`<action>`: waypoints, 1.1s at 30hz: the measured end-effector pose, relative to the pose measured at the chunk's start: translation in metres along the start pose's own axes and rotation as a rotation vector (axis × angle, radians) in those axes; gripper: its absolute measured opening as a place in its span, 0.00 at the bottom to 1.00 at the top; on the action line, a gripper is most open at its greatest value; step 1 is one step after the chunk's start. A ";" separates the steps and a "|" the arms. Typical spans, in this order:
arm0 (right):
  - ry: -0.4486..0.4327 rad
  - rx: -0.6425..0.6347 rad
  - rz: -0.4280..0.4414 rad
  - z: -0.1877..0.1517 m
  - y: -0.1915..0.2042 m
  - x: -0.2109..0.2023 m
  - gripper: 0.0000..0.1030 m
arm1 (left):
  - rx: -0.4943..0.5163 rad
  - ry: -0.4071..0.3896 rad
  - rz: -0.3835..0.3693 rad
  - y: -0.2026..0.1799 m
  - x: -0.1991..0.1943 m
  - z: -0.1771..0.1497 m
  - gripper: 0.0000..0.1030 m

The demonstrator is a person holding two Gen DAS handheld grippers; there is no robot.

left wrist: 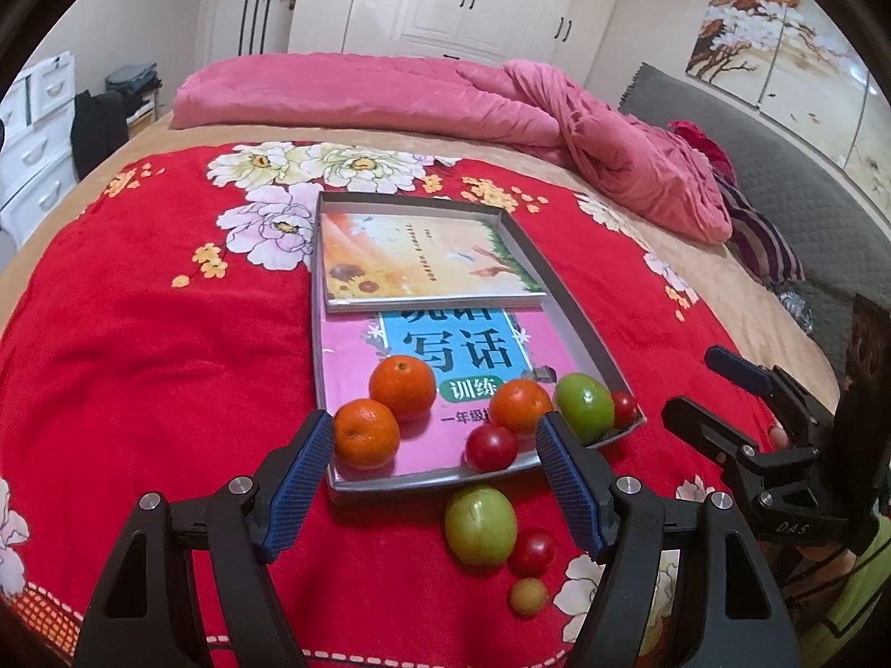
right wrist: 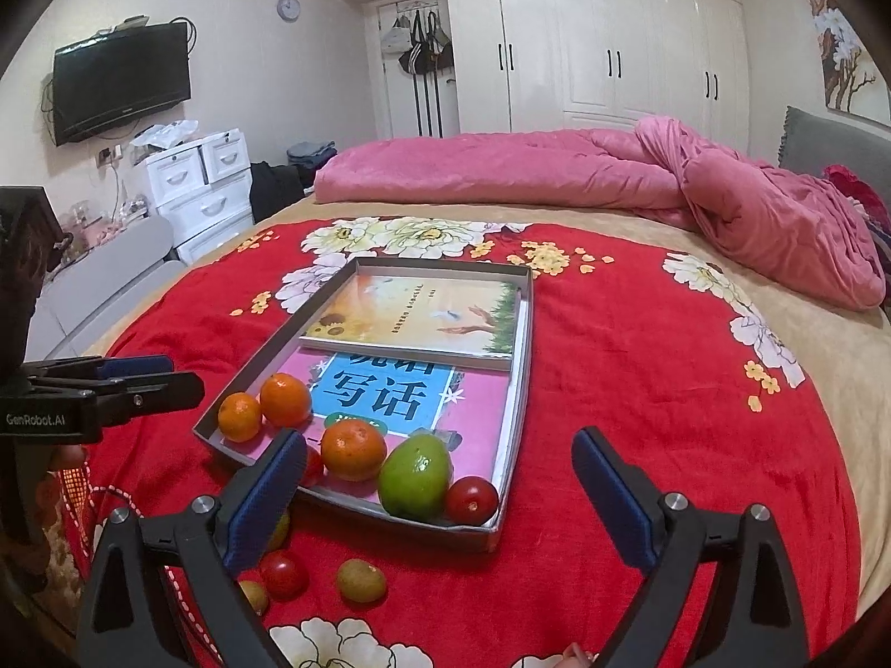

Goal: Organize fruits
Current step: 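Withdraw both open grippers from the tray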

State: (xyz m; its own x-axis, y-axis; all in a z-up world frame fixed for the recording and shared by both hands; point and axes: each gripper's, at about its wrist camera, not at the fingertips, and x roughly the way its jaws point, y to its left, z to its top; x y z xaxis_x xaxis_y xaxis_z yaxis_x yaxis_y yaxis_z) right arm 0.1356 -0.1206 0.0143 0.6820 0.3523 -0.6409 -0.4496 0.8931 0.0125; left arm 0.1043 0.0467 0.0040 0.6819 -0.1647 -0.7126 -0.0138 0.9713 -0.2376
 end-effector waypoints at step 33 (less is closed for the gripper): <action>0.098 -0.020 0.060 -0.019 0.016 -0.005 0.95 | 0.051 0.081 -0.023 -0.024 -0.007 -0.026 0.74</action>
State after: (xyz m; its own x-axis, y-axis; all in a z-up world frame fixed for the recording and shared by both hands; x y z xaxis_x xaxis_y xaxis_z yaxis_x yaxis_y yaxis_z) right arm 0.1141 -0.1132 0.0034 0.5947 0.3749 -0.7112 -0.5001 0.8651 0.0379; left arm 0.0809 0.0202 -0.0024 0.6206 -0.1983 -0.7586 0.0398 0.9742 -0.2220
